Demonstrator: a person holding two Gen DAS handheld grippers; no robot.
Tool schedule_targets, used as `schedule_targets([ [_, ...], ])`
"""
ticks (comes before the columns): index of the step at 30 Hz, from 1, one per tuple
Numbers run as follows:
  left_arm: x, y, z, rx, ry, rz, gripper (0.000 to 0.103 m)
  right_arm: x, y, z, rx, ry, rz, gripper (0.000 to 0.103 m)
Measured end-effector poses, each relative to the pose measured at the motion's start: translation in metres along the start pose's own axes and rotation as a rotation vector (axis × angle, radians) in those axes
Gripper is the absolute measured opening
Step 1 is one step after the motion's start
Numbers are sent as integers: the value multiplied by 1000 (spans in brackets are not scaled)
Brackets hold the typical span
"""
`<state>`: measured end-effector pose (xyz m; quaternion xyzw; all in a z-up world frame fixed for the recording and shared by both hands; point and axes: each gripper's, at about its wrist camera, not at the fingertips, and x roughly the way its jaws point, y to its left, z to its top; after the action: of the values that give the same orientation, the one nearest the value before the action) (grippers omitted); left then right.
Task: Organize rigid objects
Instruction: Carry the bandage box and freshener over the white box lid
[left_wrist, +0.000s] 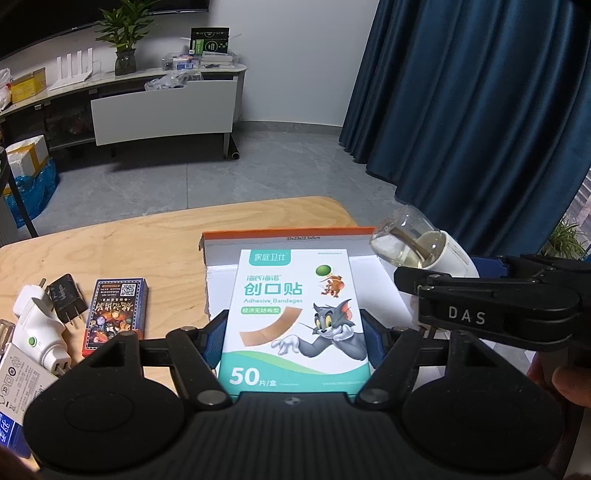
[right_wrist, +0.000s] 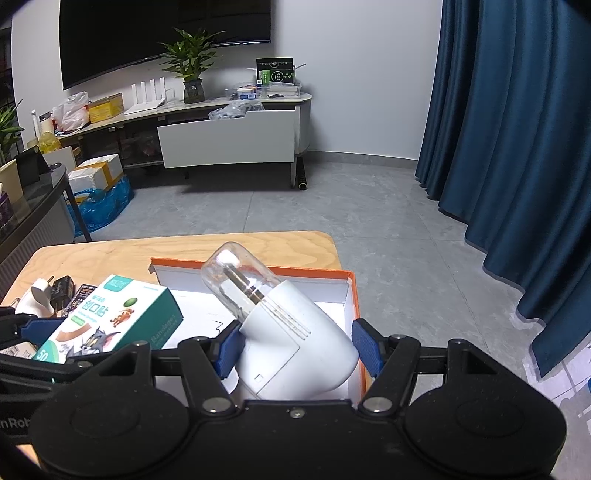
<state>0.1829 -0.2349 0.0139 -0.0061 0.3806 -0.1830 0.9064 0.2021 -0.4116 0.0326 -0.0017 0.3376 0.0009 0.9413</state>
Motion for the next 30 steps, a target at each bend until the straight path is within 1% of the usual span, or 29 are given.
schedule_targets([
  [17, 3, 0, 0, 1, 10, -6, 72, 4, 4, 4, -14, 13, 9, 77],
  [30, 5, 1, -1, -4, 17, -9, 72, 11, 6, 4, -27, 22, -1, 77],
])
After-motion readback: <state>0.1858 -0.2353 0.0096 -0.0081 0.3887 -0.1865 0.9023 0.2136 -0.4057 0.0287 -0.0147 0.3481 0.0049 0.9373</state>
